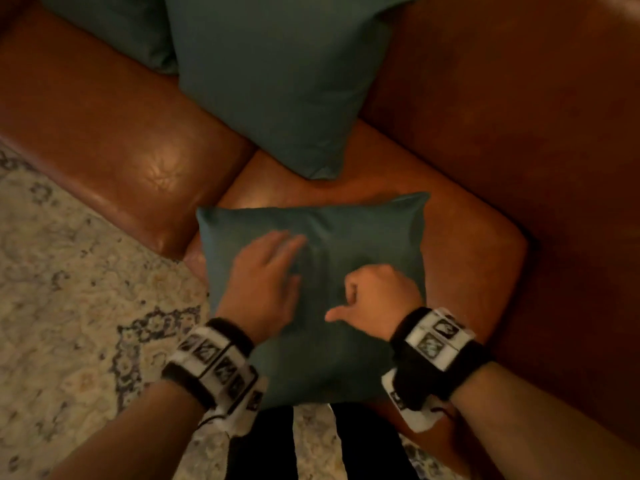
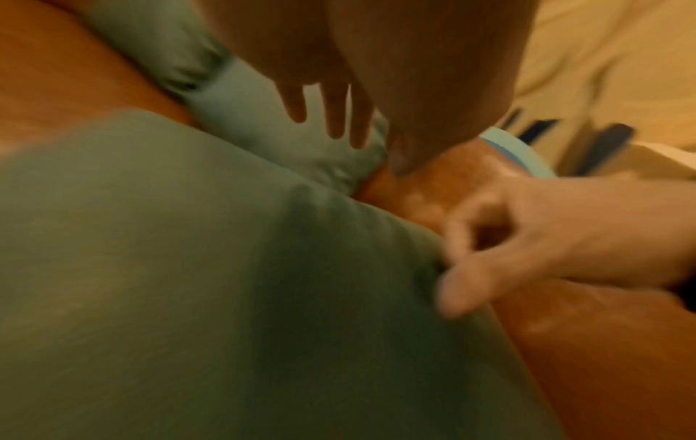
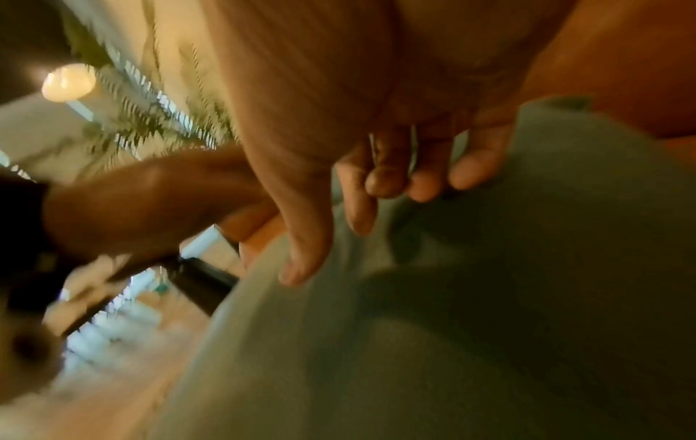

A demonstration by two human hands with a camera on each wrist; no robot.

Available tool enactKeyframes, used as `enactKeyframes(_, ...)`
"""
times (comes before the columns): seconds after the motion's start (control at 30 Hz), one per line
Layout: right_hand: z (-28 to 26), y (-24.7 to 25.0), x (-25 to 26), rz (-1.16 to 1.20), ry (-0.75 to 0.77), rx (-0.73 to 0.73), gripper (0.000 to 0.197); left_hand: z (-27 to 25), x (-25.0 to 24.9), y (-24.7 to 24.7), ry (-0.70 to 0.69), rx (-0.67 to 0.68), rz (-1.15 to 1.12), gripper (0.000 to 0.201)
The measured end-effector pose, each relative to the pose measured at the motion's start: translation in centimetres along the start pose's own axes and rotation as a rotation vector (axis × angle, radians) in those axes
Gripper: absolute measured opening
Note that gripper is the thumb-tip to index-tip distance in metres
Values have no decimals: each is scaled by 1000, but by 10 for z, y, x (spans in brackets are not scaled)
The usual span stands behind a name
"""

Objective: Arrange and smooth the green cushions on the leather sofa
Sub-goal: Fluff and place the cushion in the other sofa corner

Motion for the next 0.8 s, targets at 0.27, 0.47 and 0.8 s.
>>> enactKeyframes(0.27,47,-25,4,-209,-173,161,50,36,120,-64,323,594,191,63)
enactKeyframes(0.47,61,-29,17,-216,-245,200,48,12,215,-27,866,515,3,60)
enactKeyframes(0.8,55,-42,9,-209,-287,206,51,50,147,-75,246,466,57,61)
Point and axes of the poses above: each hand's wrist, its own z-axis towards the middle knuckle, its own y-axis out of the back of the hand, x = y × z, the point moved 6 cm from there along z, towards the middle knuckle, and after that the axes turned 8 degrees about -y, right-handed, at the moved point
